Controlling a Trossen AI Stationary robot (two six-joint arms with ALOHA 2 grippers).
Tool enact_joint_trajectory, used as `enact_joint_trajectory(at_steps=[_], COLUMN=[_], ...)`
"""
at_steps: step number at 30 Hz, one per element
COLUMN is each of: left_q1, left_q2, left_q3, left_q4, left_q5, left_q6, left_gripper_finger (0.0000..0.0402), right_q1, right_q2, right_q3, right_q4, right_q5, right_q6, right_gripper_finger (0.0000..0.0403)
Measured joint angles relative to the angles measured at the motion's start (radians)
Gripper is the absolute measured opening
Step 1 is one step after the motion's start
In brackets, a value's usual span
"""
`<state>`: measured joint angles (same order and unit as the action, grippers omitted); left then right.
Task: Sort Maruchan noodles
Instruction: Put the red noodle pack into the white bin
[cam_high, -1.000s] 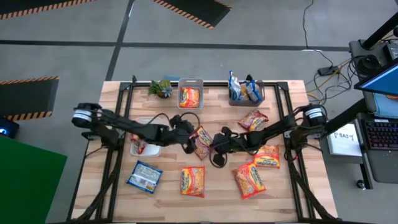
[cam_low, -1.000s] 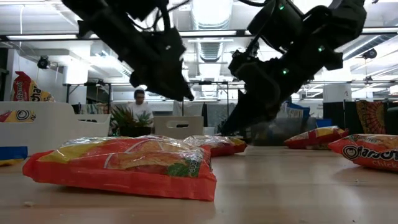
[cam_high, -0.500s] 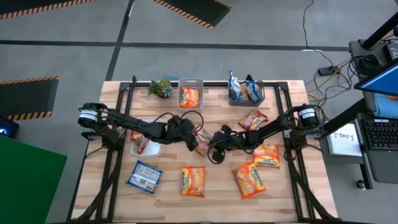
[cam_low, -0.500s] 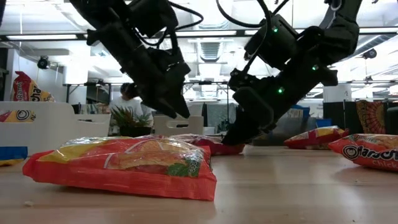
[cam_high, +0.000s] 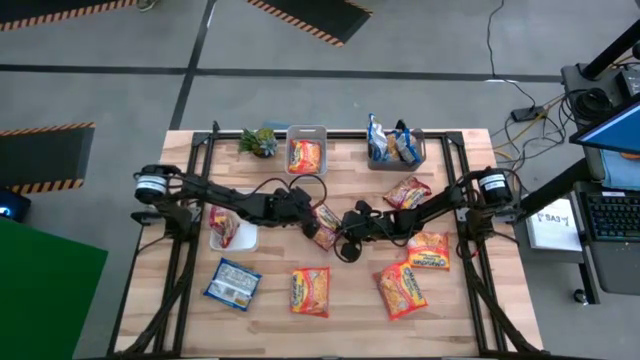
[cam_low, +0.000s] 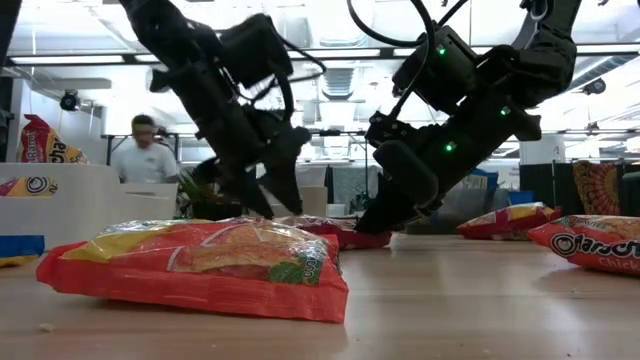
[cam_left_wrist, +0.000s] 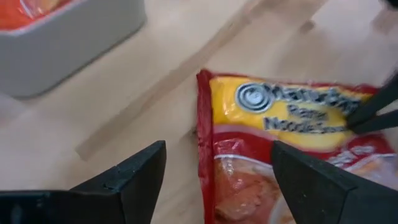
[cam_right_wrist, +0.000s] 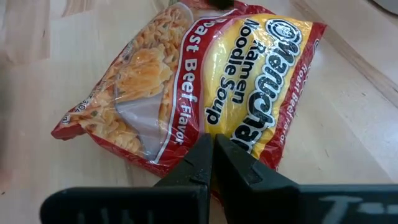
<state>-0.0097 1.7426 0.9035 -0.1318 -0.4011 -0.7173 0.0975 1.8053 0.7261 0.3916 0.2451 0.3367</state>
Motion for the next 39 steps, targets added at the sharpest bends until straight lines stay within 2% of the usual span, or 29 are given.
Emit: enact_joint_trajectory(at_steps=[4, 10, 14, 18, 25, 27, 33, 39], left_q1=[0.0, 0.002, 0.002, 0.001, -0.003, -0.003, -0.025, -0.051], left_q2=[0.05, 0.095, 0.102, 0.101, 0.099, 0.096, 0.059, -0.054], left_q3=[0.0, 0.0, 0.0, 0.0, 0.001, 0.001, -0.003, -0.003], left_q4=[0.029, 0.117, 0.136, 0.14, 0.14, 0.14, 0.11, 0.097], left_q5=[0.008, 0.11, 0.131, 0.146, 0.148, 0.142, 0.13, 0.129], left_q6=[0.0, 0.047, 0.087, 0.106, 0.13, 0.136, 0.203, 0.273], left_gripper_finger=[0.0272, 0.0265, 0.0243, 0.019, 0.0046, 0.0018, 0.0019, 0.0008], right_q1=[0.0, 0.0, 0.0, 0.0, 0.0, 0.0, 0.007, 0.018], right_q2=[0.001, 0.002, 0.002, 0.002, -0.012, -0.03, -0.15, -0.332], right_q3=[-0.001, -0.002, -0.002, -0.003, -0.003, -0.003, -0.009, -0.009], right_q4=[0.0, 0.001, 0.003, 0.009, 0.013, 0.009, -0.052, -0.171], right_q5=[-0.004, -0.009, -0.009, -0.01, -0.009, -0.011, -0.022, -0.016], right_q6=[0.0, -0.001, -0.001, -0.001, -0.017, -0.016, -0.02, -0.063], right_gripper_finger=[0.0013, 0.0013, 0.0013, 0.0013, 0.0013, 0.0013, 0.0013, 0.0013])
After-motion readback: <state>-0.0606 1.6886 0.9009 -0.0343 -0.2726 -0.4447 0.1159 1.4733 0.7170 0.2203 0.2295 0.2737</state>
